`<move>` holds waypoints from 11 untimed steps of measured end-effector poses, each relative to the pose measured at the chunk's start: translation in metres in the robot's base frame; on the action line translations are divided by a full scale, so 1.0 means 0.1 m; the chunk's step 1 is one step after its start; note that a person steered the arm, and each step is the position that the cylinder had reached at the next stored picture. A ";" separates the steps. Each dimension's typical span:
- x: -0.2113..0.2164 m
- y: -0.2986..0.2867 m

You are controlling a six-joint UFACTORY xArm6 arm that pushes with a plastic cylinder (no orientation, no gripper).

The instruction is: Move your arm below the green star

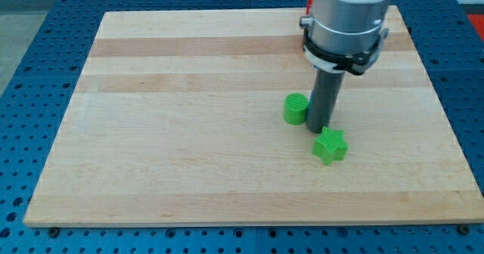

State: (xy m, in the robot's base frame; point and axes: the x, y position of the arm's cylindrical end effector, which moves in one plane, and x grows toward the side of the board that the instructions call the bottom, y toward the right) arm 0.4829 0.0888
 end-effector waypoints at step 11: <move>1.09 -0.29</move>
